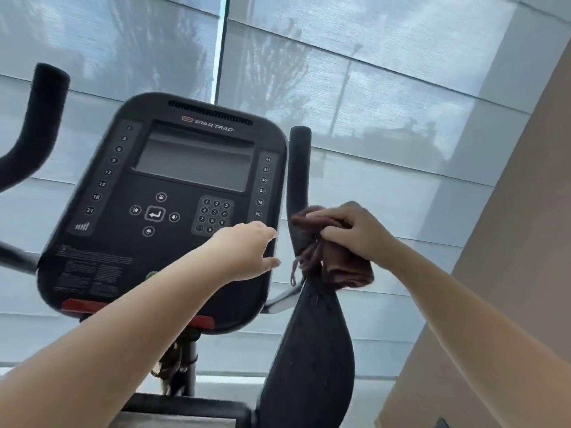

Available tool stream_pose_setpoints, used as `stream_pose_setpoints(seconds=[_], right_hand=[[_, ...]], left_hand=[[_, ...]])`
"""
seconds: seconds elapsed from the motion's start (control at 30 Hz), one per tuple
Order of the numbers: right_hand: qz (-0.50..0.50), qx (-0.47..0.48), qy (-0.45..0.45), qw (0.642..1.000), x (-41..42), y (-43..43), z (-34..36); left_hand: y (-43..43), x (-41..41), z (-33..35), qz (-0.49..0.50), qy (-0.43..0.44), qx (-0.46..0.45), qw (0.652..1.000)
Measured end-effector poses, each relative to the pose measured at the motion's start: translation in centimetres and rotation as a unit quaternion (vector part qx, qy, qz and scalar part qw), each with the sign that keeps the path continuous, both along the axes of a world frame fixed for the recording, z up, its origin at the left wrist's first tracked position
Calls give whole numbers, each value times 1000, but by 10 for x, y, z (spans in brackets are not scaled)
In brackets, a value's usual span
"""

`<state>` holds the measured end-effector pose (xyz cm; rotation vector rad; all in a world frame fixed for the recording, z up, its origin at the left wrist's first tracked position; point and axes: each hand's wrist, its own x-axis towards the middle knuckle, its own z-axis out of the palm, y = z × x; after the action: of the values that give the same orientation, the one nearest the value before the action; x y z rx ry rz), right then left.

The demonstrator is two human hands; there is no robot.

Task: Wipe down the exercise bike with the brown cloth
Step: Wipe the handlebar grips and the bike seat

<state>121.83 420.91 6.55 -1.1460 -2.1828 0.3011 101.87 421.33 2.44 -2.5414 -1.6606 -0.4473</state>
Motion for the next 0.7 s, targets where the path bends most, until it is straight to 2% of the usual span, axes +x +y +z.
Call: stream_pose_setpoints(seconds=[0.1,0.17,0.23,0.33,0.43,0.53,0.6,0.7], right_hand=[[-20,-38,80,996,-14,5,-13],[-36,-45,65,996,-13,-6,-25],[-8,-36,63,997,-4,-24,-35],[5,-41,46,998,5,-54,-41],[70,-99,26,992,7,-56,-22],[31,-42,38,998,1,-53,-1],[15,-23,46,999,-8,-62,-11],[-79,17,-49,996,-9,-85,-48]], left_hand=[[-42,-11,-11,-31,-52,28,998],[-72,-20,-22,-71,-119,6,990],[-97,-26,-31,-100,-167,-21,981],[-116,-30,-41,-111,-211,-30,971],[-127,-26,-48,-114,-239,-24,964],[-135,-21,-54,-122,-256,-12,959],[-141,-19,-58,-120,-245,-7,962],[-151,-23,-67,-111,-234,11,966]])
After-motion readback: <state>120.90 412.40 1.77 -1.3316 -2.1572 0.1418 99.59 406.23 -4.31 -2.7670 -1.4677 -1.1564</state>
